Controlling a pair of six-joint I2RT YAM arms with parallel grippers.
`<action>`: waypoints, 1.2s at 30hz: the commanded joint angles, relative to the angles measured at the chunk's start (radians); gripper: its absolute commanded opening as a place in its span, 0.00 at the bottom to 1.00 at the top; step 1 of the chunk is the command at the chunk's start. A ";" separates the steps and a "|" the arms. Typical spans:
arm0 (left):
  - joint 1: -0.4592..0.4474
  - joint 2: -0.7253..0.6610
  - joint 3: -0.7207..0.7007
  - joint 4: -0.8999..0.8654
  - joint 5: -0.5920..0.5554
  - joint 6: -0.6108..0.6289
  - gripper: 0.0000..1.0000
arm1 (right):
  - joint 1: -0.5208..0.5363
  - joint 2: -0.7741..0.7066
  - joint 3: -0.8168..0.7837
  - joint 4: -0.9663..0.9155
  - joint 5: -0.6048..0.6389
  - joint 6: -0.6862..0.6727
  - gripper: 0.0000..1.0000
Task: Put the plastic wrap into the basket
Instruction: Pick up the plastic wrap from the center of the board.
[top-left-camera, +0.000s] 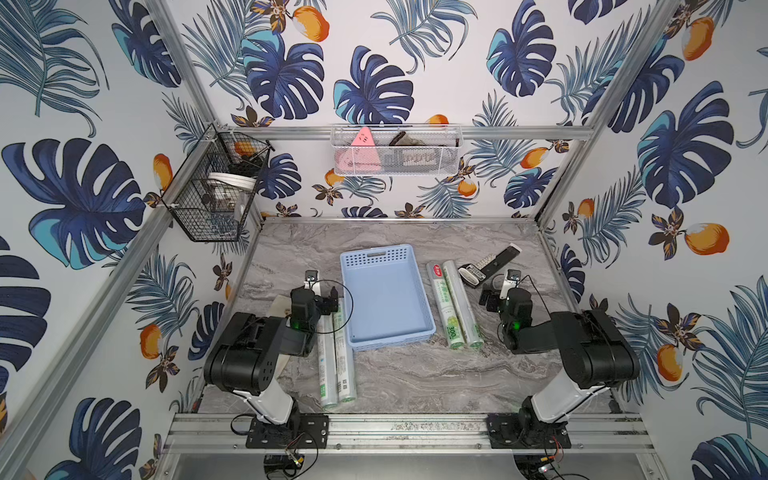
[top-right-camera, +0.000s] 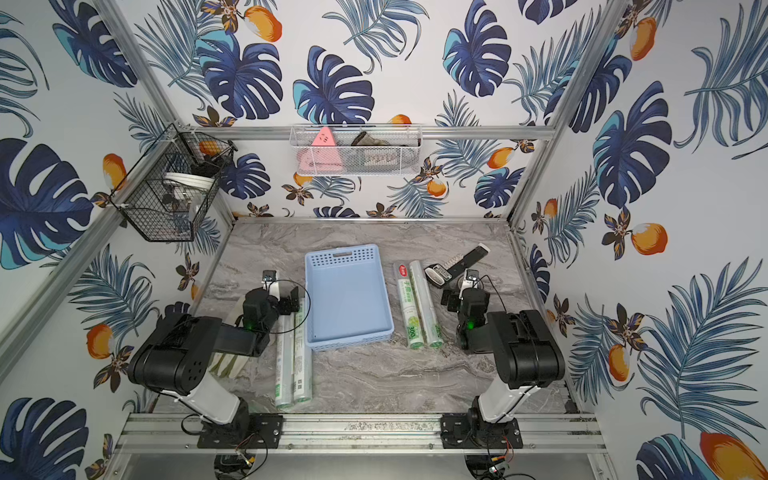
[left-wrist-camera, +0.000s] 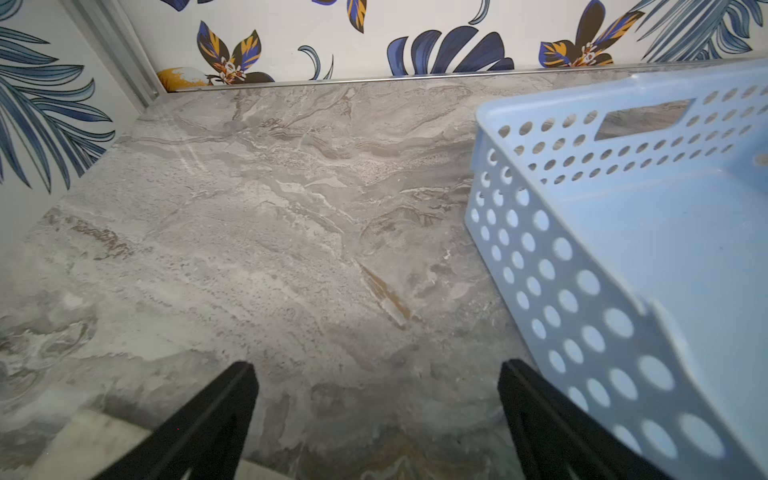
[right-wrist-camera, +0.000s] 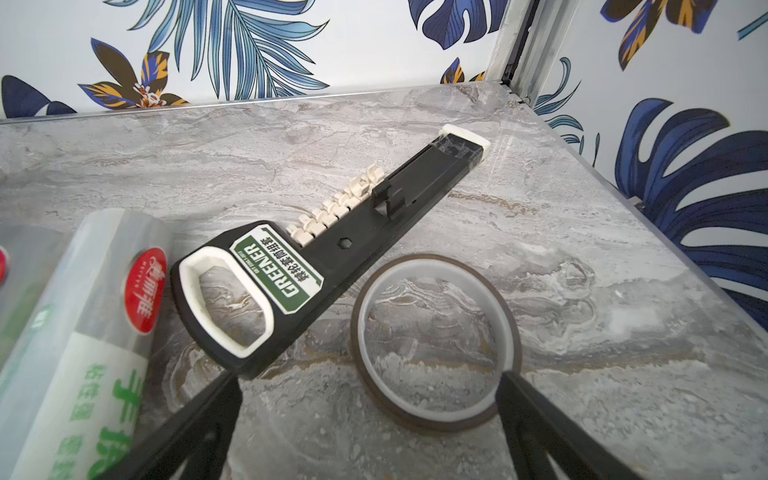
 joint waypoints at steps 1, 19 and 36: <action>-0.004 -0.005 -0.001 0.021 -0.019 0.015 0.99 | -0.003 -0.003 0.007 -0.009 -0.008 0.011 1.00; -0.063 -0.057 -0.086 0.164 -0.193 0.023 0.99 | -0.001 -0.065 -0.026 0.019 -0.005 -0.008 1.00; -0.089 -0.395 0.557 -1.212 -0.280 -0.388 0.99 | 0.018 -0.210 0.728 -1.457 -0.422 0.352 0.94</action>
